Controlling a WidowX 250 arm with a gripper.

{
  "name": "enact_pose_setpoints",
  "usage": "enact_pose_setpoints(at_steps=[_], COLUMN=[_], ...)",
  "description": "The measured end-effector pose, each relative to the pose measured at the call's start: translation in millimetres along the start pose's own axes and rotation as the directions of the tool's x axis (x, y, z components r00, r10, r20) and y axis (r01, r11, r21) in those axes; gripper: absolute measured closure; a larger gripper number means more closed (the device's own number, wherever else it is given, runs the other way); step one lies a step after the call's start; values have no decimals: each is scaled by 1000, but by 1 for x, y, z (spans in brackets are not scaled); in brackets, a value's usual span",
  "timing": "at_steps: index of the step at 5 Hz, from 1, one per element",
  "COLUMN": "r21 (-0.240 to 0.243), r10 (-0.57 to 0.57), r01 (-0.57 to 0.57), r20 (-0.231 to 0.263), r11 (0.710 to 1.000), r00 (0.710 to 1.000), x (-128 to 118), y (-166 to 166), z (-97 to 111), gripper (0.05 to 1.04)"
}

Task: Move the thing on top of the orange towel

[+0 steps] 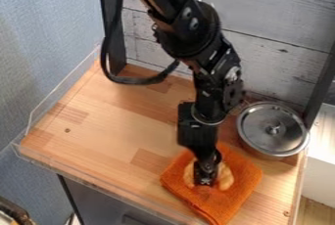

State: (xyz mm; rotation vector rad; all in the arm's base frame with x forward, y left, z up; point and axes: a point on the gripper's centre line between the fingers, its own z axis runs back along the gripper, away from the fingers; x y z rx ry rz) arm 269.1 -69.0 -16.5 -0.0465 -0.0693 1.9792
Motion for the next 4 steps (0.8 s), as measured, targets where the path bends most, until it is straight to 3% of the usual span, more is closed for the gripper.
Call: enact_pose_setpoints(at_steps=[2, 4], r21=[-108, -111], r10=[-52, -31], r01=[53, 30], r20=[14, -6], r11=[993, 993], r00=[999, 1000], x=[-28, -35], y=[-9, -12], z=[45, 50], gripper=[83, 83])
